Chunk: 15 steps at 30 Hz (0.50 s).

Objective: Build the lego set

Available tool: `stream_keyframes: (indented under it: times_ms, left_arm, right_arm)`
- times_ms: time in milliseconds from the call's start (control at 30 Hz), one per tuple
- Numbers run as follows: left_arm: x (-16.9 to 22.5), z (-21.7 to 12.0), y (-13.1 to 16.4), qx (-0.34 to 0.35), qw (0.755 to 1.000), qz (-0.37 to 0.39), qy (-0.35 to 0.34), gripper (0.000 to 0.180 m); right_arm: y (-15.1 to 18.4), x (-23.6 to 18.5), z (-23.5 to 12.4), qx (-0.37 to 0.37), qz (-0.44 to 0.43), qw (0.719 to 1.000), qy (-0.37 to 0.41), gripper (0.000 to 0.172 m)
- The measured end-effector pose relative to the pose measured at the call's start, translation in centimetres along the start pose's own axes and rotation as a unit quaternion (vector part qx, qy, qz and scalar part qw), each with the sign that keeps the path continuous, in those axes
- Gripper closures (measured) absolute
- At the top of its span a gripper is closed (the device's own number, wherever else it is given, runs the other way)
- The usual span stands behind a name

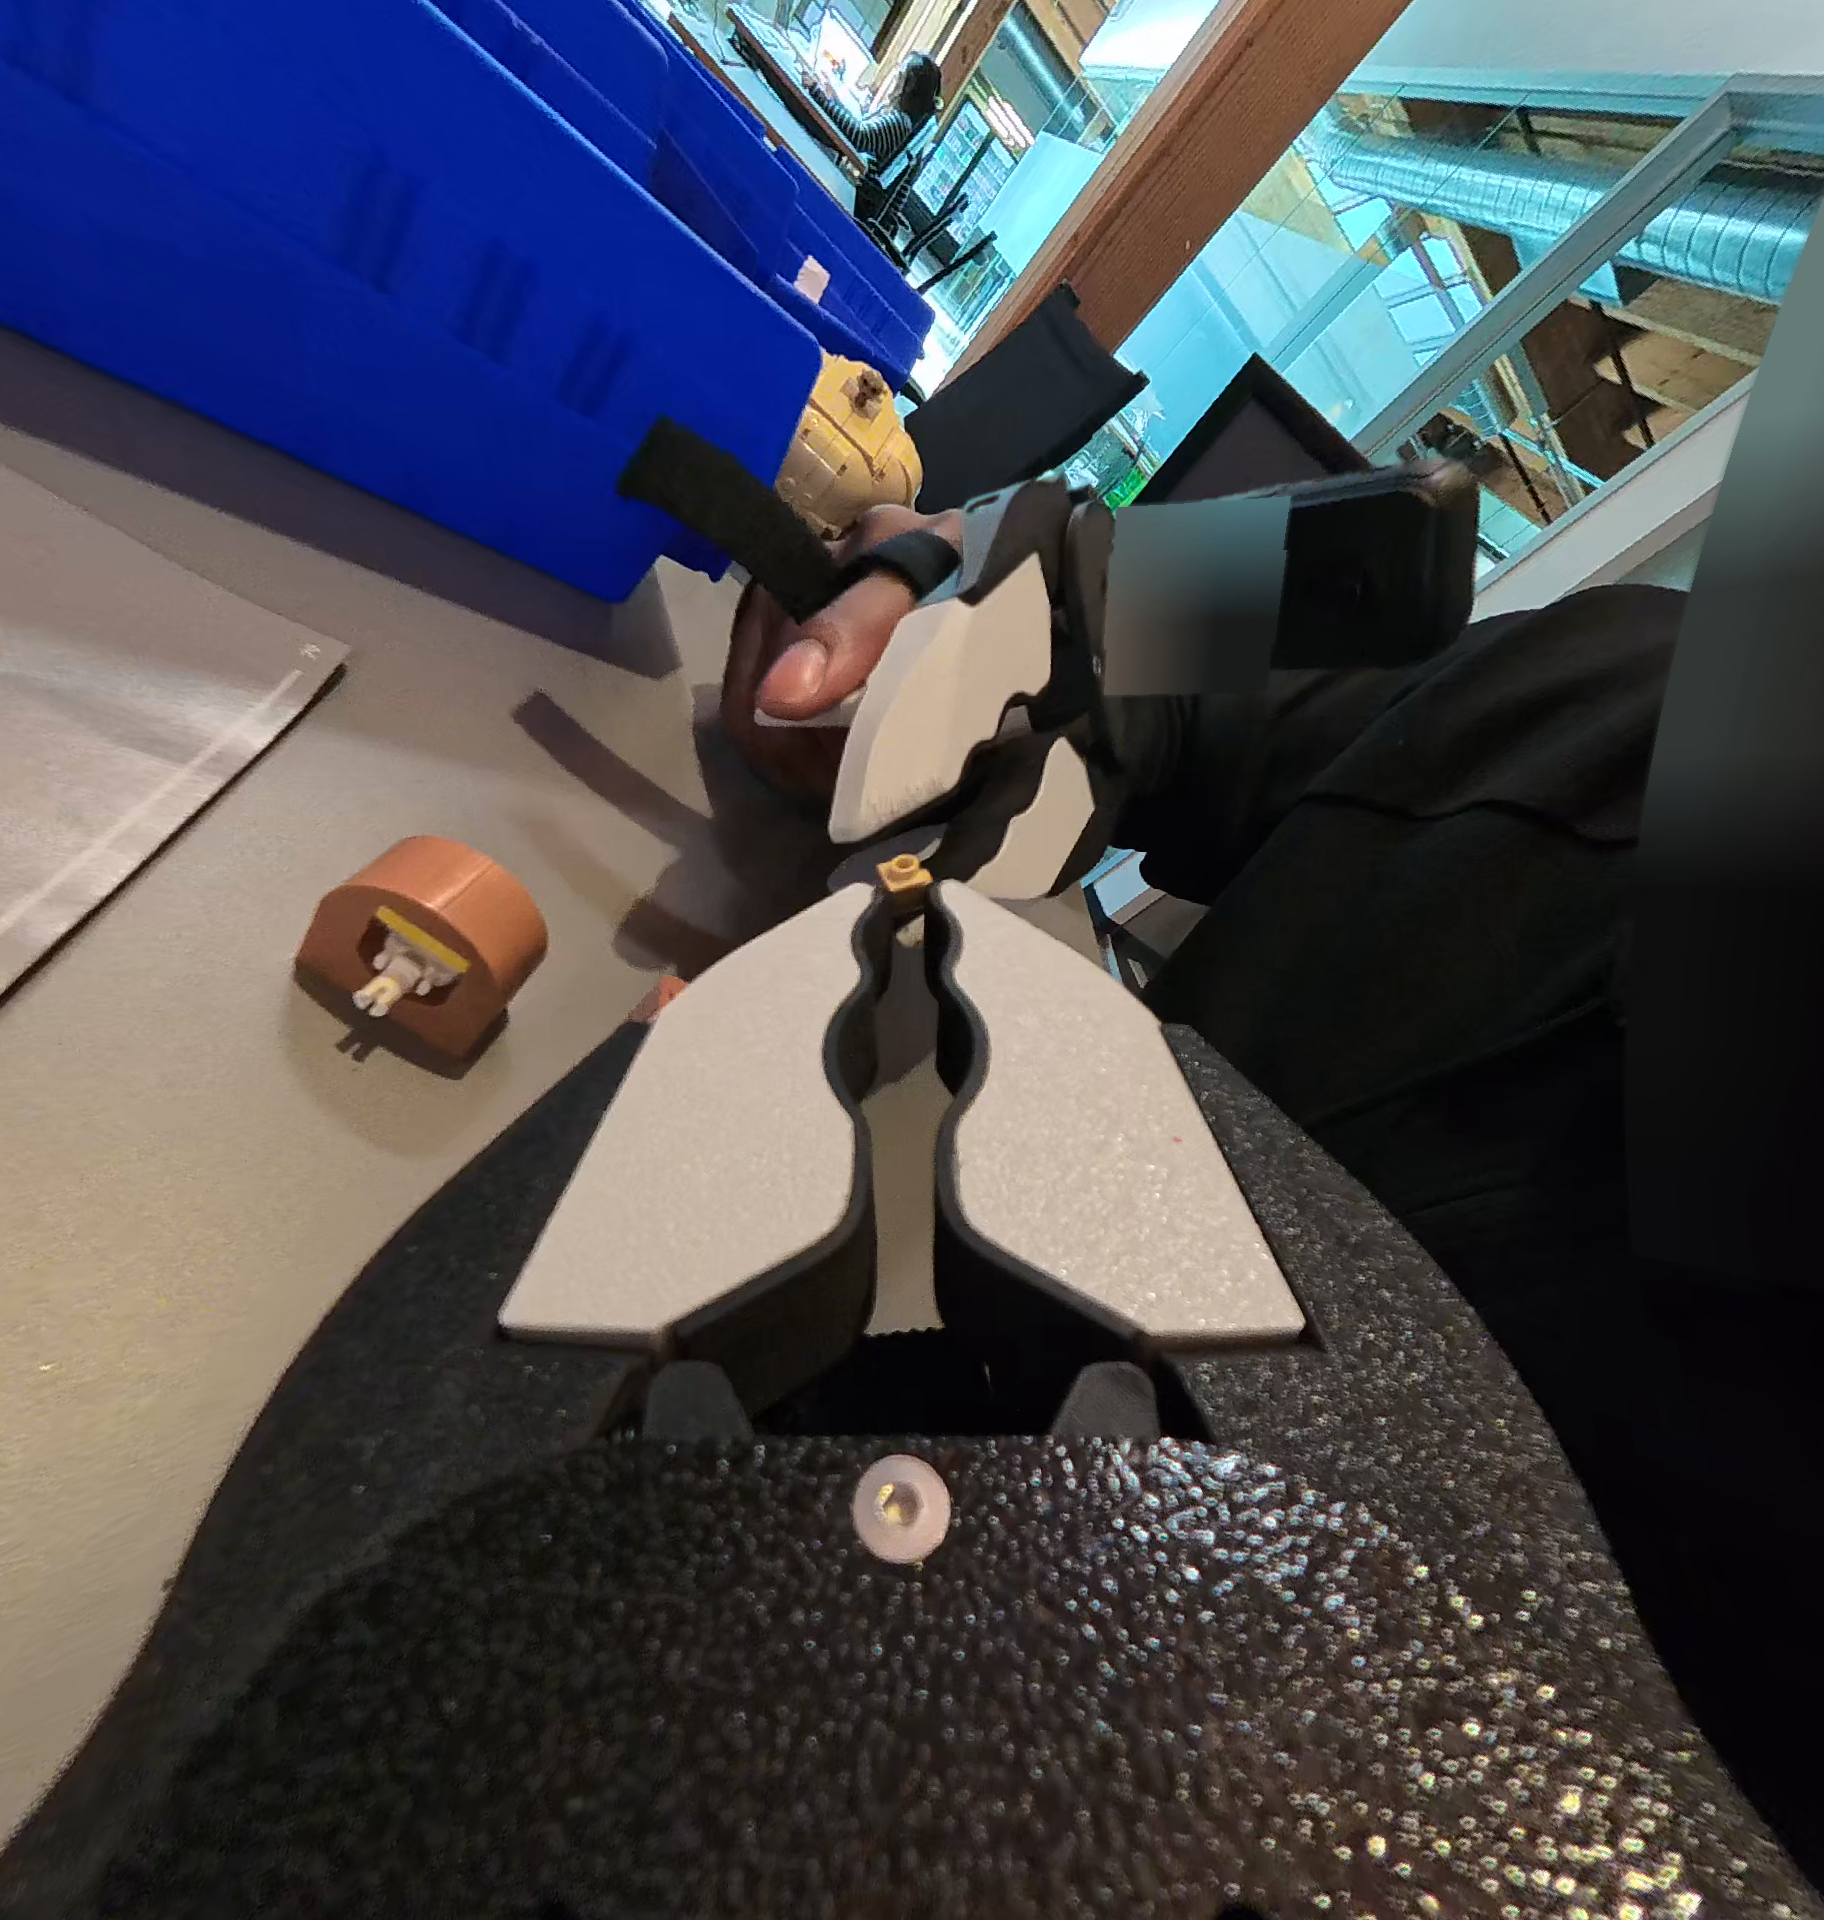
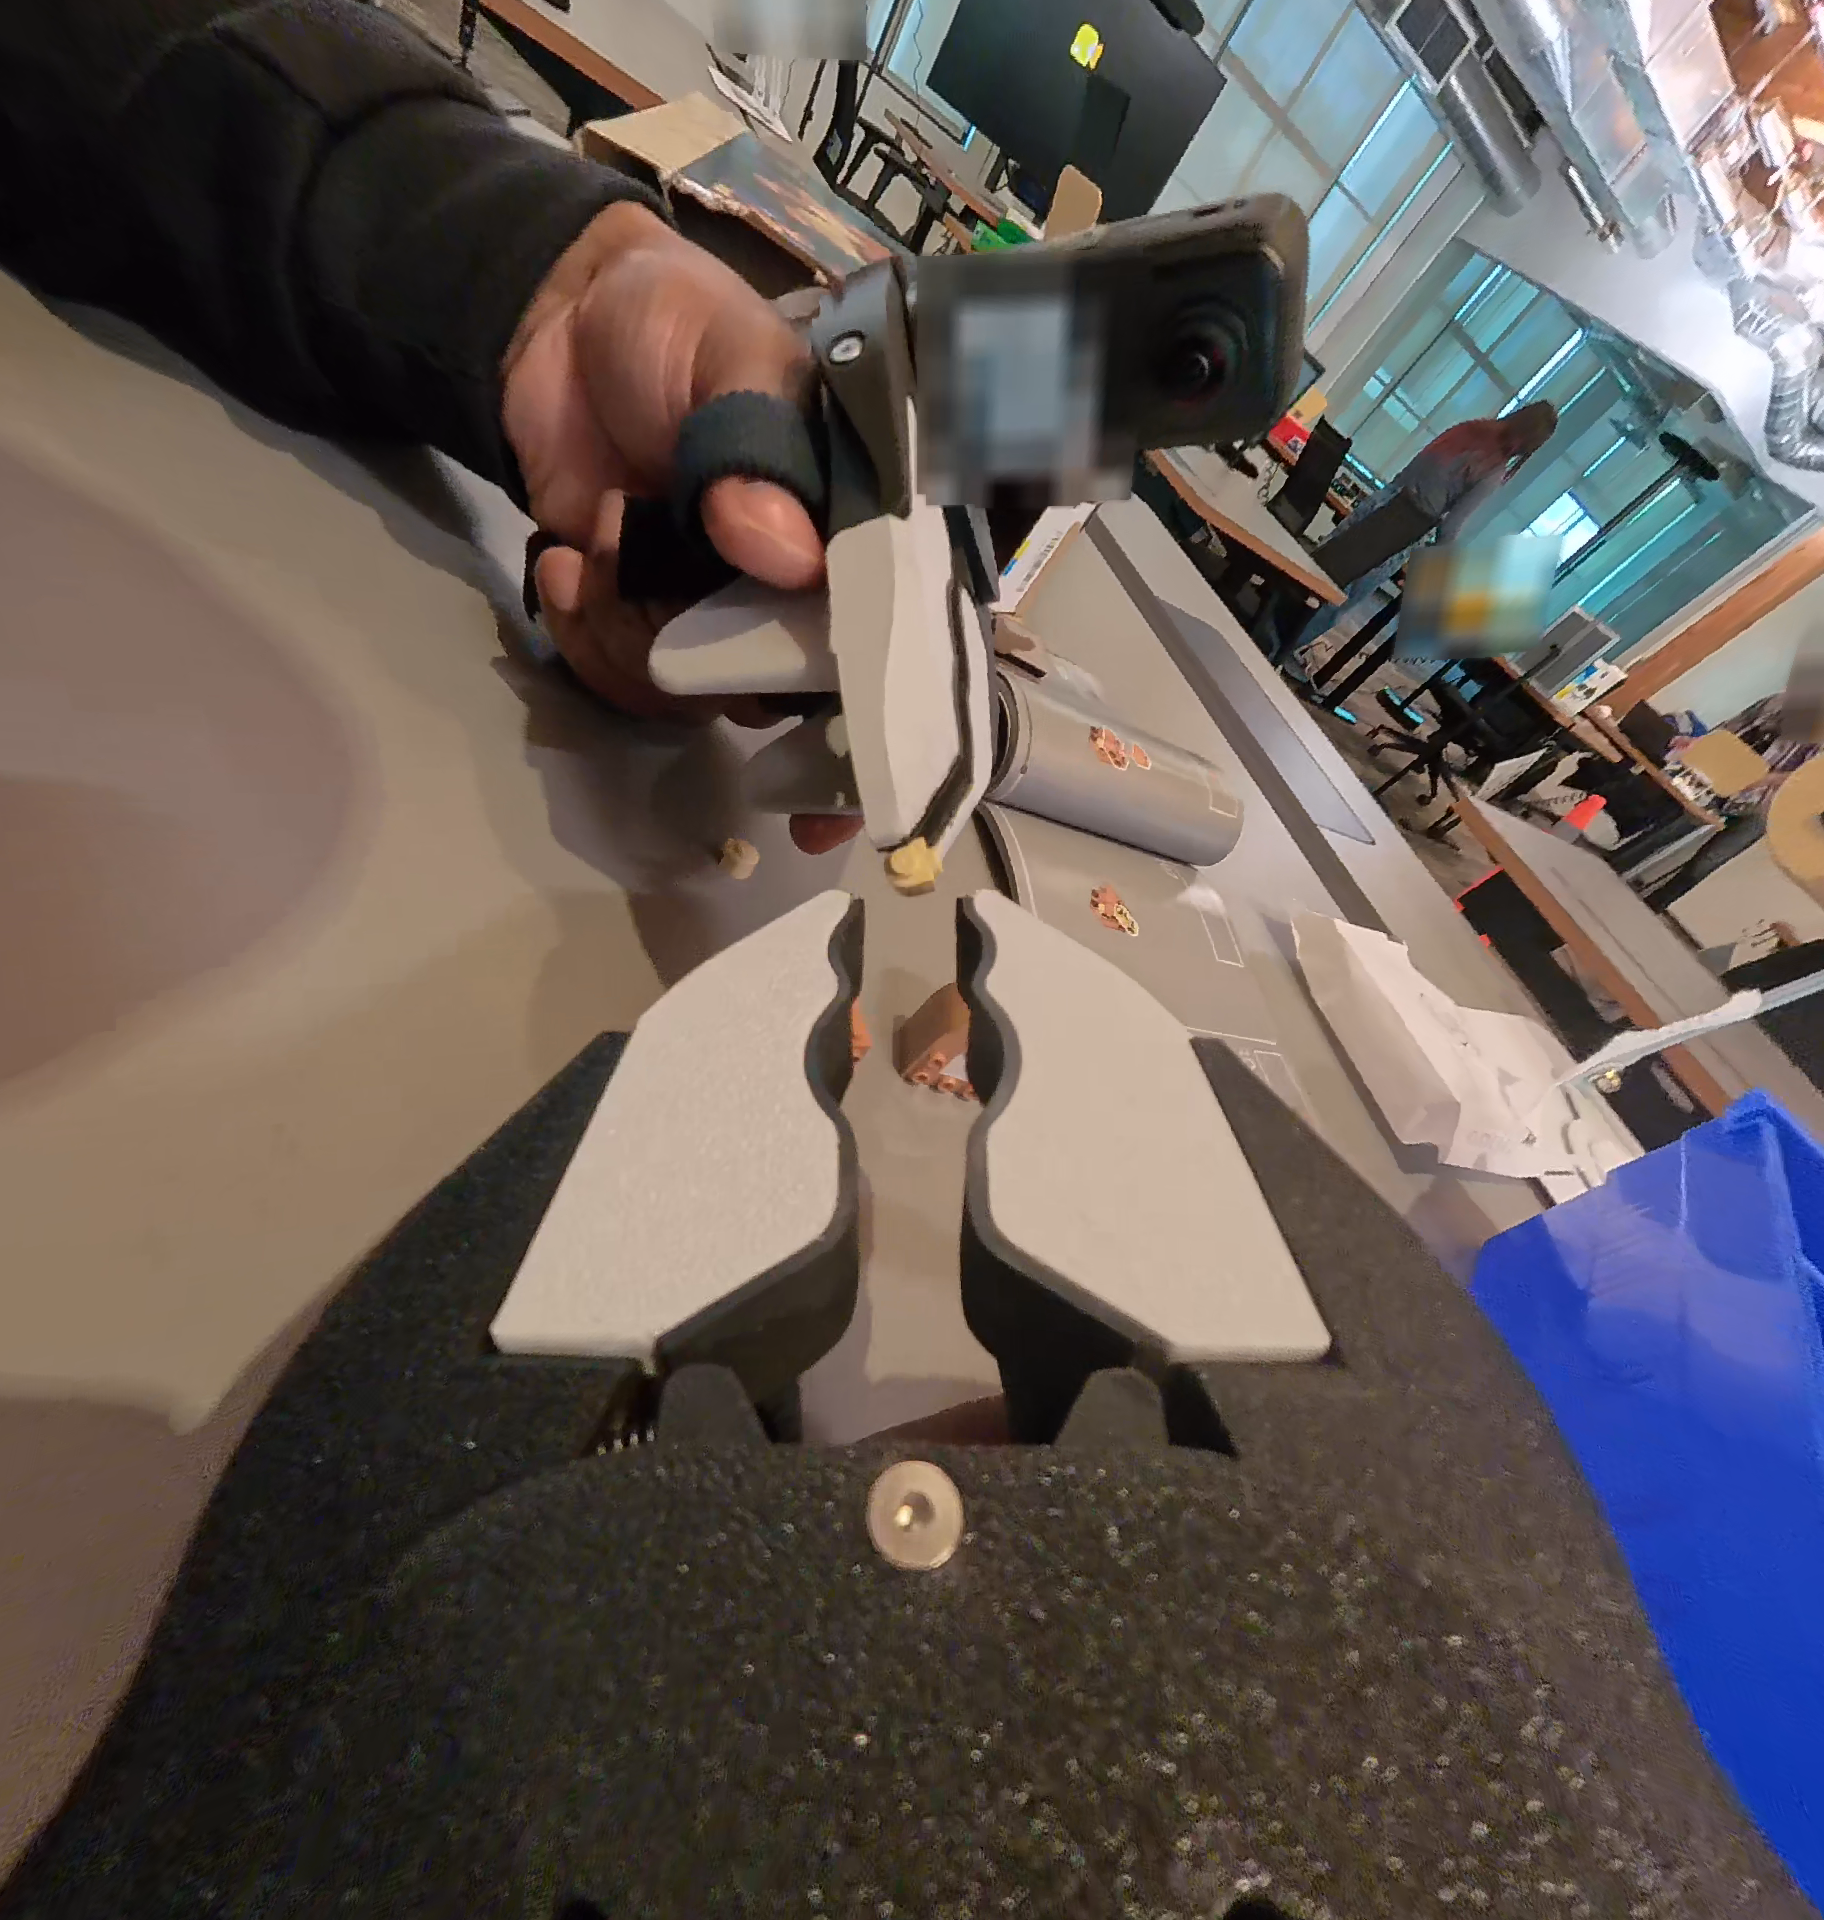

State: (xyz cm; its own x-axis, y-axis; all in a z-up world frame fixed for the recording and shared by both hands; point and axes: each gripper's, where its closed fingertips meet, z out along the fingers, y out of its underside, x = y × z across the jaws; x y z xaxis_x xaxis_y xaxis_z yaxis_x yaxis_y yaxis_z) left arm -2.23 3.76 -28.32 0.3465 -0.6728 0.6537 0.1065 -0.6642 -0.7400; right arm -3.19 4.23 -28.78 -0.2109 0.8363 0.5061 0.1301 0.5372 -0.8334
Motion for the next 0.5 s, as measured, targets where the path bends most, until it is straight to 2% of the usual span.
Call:
stream_keyframes:
  times_ms: [233,367,500]
  left_arm:
    - [0.4,0.3,0.6,-0.015,1.000,-0.013,0.011,0.175]
    - [0.0,0.2,0.1,0.000,1.000,-0.017,-0.004,0.175]
    - [-0.9,0.0,-0.1,0.004,0.999,-0.013,-0.041,0.162]
  right_arm:
    - [-0.5,-0.6,0.0,0.010,-0.031,0.999,-0.003,0.162]
    - [-0.3,0.0,0.2,-0.005,-0.006,1.000,0.010,0.163]
    - [1.1,1.9,0.4,-0.060,0.044,0.994,0.074,0.163]
